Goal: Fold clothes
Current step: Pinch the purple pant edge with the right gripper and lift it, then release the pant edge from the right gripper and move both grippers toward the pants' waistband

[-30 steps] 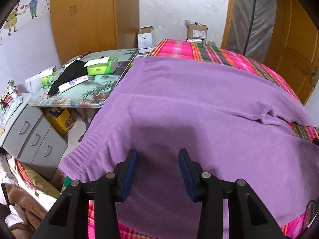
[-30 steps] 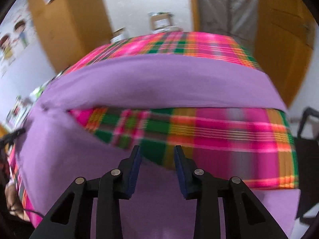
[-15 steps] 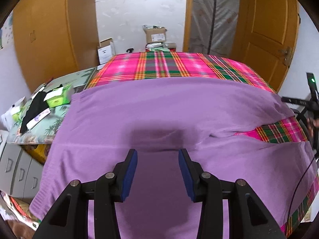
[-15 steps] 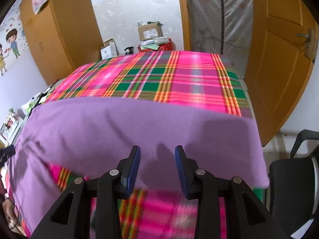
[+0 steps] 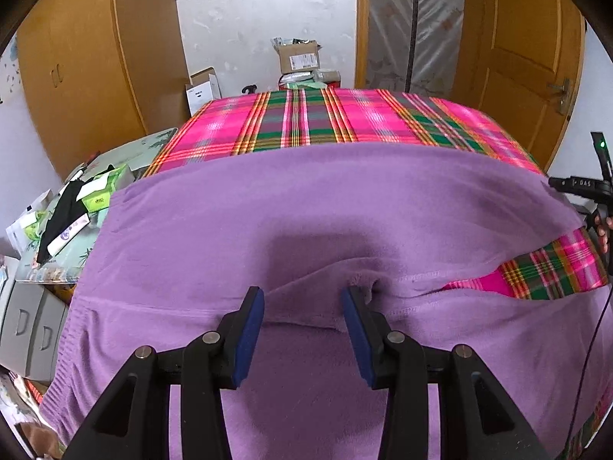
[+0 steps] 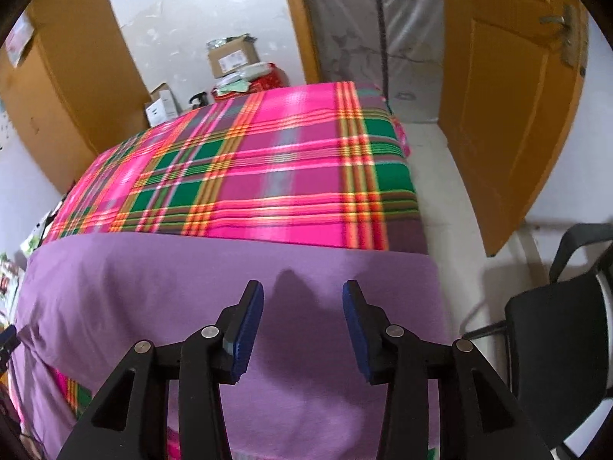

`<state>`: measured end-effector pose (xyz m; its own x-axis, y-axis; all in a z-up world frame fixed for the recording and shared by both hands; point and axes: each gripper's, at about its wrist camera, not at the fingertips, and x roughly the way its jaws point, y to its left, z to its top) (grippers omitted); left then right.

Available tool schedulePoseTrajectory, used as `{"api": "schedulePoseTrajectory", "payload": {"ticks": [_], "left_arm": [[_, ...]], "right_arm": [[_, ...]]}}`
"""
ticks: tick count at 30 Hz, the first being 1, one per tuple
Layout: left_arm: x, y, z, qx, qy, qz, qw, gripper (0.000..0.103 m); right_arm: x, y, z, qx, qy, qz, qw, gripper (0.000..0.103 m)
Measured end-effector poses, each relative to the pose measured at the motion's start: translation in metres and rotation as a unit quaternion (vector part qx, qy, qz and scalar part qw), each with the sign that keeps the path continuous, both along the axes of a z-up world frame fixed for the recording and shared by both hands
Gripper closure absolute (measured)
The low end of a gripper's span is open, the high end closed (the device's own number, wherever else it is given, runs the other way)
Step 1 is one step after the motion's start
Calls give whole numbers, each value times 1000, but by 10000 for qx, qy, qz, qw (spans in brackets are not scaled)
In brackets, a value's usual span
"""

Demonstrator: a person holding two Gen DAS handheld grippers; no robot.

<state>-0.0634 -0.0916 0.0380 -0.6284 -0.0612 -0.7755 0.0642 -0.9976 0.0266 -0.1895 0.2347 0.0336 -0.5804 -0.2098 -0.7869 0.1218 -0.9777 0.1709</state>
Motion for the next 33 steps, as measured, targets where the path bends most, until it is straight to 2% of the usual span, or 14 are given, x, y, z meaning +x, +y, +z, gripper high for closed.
{"api": "schedulePoseTrajectory", "payload": {"ticks": [6, 12, 16, 18, 23, 25, 27, 33], "left_arm": [[-5, 1, -11, 32, -86, -31, 10000, 59], [-4, -1, -16, 83, -74, -24, 9999, 56], [-2, -4, -17, 126, -38, -19, 9999, 55], [-1, -4, -18, 150, -31, -17, 9999, 55], [1, -5, -15, 161, -40, -59, 9998, 55], [3, -6, -13, 173, -52, -93, 9998, 55], [5, -7, -11, 191, -55, -119, 9997, 55], [11, -19, 4, 158, 34, -172, 9997, 55]], "right_arm": [[-14, 14, -6, 43, 26, -198, 9998, 58], [-26, 29, -8, -121, -3, -336, 9994, 58], [-27, 37, 3, 21, 228, -565, 9981, 58], [-27, 45, 2, -113, 250, -677, 9973, 57], [-34, 50, -19, -130, -257, -609, 9977, 57], [-33, 53, -17, -120, -223, -633, 9977, 68], [-34, 55, -14, -38, -192, -622, 9979, 95], [-37, 52, -5, 279, -75, -523, 9982, 99]]}}
